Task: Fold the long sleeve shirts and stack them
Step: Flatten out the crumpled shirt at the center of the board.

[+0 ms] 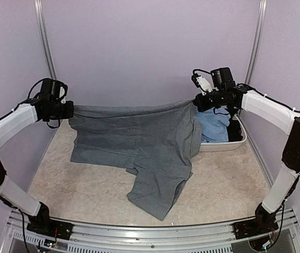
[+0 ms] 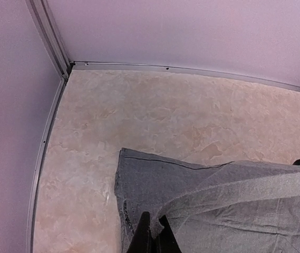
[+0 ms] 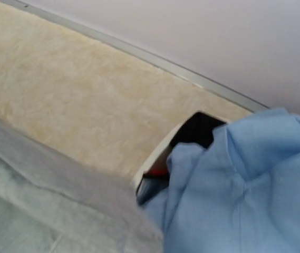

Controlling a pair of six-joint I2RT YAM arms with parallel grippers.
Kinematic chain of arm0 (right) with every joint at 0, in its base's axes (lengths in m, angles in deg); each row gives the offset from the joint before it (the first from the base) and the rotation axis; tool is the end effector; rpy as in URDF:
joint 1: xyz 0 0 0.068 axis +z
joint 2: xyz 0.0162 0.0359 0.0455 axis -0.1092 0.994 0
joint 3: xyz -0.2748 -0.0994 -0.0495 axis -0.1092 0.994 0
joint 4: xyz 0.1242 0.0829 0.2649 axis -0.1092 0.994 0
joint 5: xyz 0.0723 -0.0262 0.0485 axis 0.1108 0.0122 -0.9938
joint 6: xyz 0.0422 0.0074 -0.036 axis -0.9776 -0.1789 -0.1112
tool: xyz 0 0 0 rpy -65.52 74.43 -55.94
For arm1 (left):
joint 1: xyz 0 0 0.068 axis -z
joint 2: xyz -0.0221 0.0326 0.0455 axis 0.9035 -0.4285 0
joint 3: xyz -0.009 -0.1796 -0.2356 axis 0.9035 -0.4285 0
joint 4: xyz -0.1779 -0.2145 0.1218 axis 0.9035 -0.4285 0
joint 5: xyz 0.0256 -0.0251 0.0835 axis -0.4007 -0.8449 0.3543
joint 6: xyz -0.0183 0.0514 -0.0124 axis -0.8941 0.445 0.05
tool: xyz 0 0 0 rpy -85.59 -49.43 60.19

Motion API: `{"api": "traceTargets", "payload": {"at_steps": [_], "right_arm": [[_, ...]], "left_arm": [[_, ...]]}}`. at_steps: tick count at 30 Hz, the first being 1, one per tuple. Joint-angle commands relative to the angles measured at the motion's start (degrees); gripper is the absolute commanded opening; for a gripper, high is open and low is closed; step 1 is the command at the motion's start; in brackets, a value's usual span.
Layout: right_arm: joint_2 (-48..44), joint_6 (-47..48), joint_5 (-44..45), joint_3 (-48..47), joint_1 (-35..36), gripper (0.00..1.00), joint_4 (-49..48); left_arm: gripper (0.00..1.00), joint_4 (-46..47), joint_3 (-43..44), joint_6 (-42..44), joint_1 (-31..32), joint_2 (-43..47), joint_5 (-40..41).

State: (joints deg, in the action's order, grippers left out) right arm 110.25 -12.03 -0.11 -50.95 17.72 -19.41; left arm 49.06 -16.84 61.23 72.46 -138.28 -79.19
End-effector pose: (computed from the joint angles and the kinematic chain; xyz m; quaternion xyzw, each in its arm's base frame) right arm 0.4201 0.1901 0.3563 -0.2129 0.8543 0.1229 0.4580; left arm 0.3705 -0.0457 0.3358 -0.0398 0.8918 -0.0059 0.4507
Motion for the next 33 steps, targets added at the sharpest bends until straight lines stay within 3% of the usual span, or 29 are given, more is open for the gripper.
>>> {"api": "traceTargets", "payload": {"at_steps": [1, 10, 21, 29, 33], "right_arm": [[-10.26, 1.03, -3.19, 9.41, 1.56, 0.00, -4.19], [-30.96, -1.03, -17.63, 30.17, 6.47, 0.00, -1.63], [-32.33, -9.71, -16.87, 37.18, 12.91, 0.00, 15.24], [-27.97, -9.89, -11.68, 31.25, 13.38, 0.00, 15.76], [-25.86, -8.87, -5.72, 22.31, 13.09, 0.00, 15.41]], "left_arm": [[0.00, -2.24, -0.93, 1.36, 4.18, 5.55, 1.38], [0.00, -13.15, -6.56, 1.33, 4.69, 25.74, -4.43], [0.00, -18.98, -8.15, -1.32, 11.51, 22.68, -6.26], [0.00, -15.66, -7.34, -1.06, 11.65, 20.59, -5.43], [0.00, -11.85, -4.57, -1.24, 7.10, 20.58, -8.98]]}}
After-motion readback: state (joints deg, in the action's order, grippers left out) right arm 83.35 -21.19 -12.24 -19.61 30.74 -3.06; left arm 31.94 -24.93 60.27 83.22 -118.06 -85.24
